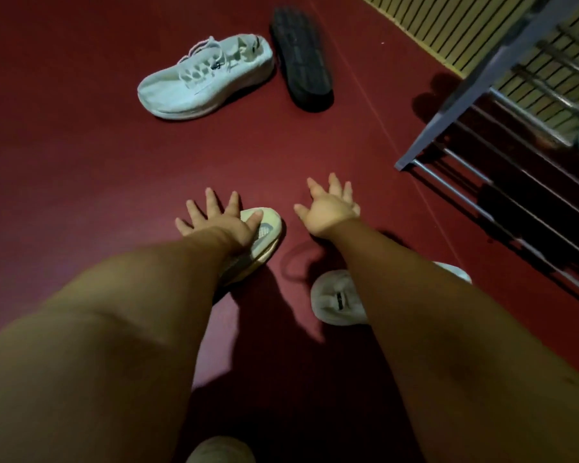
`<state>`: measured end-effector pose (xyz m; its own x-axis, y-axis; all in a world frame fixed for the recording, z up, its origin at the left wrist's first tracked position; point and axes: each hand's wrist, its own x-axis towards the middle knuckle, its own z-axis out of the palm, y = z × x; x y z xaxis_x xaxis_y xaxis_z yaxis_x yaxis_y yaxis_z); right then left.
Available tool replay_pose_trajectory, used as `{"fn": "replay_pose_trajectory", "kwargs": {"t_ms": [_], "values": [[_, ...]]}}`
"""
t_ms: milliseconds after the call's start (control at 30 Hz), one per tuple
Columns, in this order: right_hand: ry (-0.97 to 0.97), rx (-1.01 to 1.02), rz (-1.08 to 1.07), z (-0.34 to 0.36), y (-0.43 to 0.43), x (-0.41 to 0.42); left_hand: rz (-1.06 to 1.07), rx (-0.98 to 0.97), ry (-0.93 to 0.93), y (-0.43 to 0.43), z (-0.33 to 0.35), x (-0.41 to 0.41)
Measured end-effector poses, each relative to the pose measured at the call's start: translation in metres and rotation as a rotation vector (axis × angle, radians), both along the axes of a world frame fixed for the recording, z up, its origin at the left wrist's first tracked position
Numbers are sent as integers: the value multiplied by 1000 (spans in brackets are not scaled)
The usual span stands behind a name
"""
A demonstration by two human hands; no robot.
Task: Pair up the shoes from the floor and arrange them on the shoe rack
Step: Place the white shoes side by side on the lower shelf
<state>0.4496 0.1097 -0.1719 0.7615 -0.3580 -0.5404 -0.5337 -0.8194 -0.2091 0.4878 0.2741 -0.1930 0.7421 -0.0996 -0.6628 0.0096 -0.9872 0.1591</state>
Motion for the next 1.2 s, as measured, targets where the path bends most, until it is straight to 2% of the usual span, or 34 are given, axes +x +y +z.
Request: {"fn": "replay_pose_trajectory", "kwargs": {"t_ms": [133,233,300,433,533,733,900,1100,1200], "values": [[30,0,62,-7,4,48,67,14,-116,-9,-5,2],[59,-35,76,-22,-4,77,60,-2,-303,-15,-8,37],[54,-98,122,-39,-7,82,26,19,-363,-18,-9,69],[-237,-264,158,-66,-6,68,-84,95,-469,-24,-13,138],[-243,-248,139,-68,-6,69,-126,146,-545,-26,-16,187],[-260,-276,135,-72,-6,72,-100,73,-559,-34,-21,229],[-307,-296,122,-77,-6,73,-349,132,-678,-21,-15,244],[-281,-288,136,-76,-7,73,-381,61,-525,-8,-9,241],[-228,-262,151,-74,-9,73,-315,0,-500,-11,-7,227]]}}
